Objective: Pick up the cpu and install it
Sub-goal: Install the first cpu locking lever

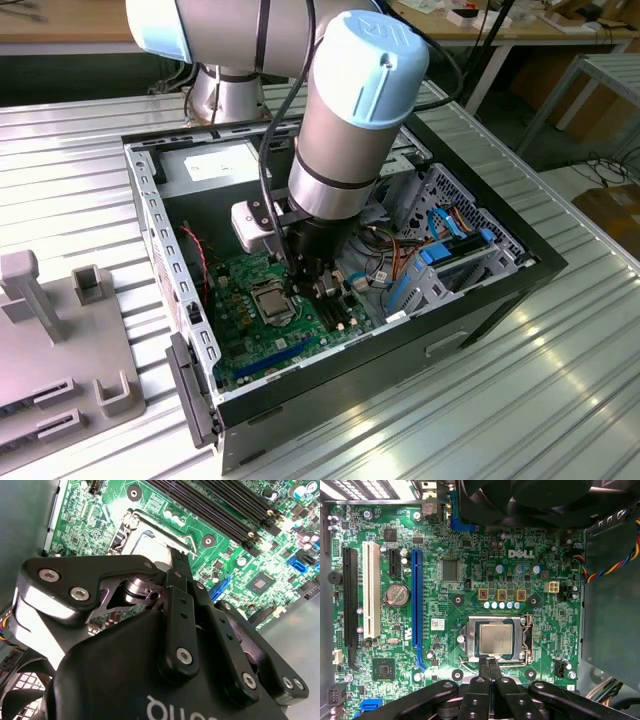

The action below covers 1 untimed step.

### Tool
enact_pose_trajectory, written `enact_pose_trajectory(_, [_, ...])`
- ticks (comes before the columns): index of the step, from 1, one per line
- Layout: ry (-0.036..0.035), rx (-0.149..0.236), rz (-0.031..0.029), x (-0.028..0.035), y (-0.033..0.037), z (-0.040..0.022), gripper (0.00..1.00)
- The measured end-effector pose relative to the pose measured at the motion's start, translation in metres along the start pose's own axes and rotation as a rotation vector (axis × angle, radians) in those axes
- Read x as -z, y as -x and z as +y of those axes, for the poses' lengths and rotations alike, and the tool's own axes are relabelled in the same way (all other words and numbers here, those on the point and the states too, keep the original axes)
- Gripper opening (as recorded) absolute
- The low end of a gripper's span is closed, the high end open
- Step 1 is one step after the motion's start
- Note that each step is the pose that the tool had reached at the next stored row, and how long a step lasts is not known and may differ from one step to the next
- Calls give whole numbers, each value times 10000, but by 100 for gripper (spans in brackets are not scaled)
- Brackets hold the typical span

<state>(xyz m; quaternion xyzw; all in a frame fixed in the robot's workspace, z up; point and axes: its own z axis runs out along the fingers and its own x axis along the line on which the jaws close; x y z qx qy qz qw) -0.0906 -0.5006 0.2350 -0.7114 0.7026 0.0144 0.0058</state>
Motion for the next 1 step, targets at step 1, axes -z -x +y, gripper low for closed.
enact_pose_trajectory(1, [-1, 0, 0, 0, 0, 0, 11])
